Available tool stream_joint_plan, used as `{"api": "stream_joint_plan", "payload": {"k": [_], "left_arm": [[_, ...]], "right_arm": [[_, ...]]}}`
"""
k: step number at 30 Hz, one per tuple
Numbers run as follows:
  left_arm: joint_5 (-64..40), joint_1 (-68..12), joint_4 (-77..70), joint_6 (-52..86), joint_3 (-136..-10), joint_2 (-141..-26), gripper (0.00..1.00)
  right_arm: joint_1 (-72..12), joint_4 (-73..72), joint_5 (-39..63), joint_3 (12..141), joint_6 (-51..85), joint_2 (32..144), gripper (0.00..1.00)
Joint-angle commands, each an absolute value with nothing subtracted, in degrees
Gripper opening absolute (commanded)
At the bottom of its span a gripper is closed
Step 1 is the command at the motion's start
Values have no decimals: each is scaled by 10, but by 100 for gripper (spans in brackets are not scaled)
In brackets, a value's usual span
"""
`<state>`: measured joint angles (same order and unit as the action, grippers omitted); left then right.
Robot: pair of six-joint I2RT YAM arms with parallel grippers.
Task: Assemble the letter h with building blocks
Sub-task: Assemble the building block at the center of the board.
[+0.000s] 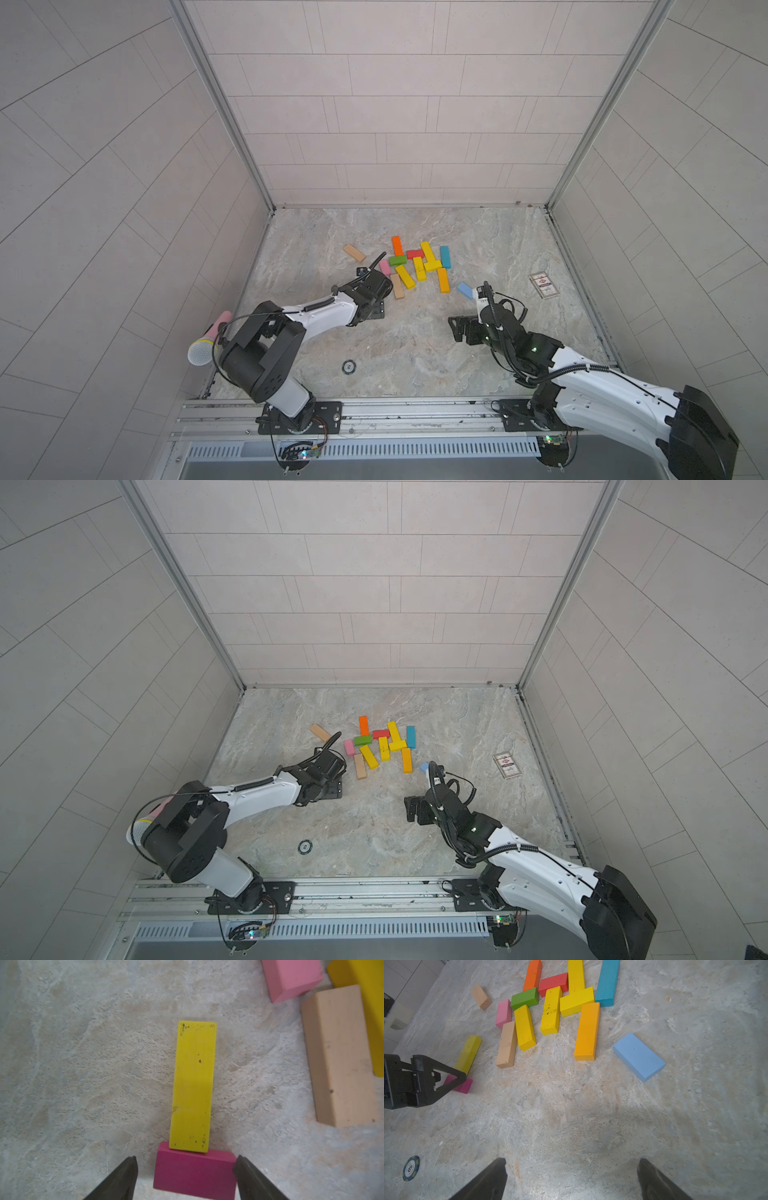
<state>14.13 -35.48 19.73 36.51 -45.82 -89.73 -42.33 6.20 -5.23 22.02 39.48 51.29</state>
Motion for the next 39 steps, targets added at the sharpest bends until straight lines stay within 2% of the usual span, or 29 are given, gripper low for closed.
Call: {"api": "stream_joint_plan", "payload": {"k": [1,21,35,39], "left_arm": [[139,-353,212,372,-455,-896,81],[133,-354,207,384,-439,-897,81],[136,-355,222,381,-440,-849,81],[107,-359,177,370,-417,-825,81]], "right_arm": [[-421,65,-60,212,400,509,100],[-420,65,-57,212,401,505,100],[-420,65,-55,210,401,502,100],[-420,65,-54,210,400,503,100]]}}
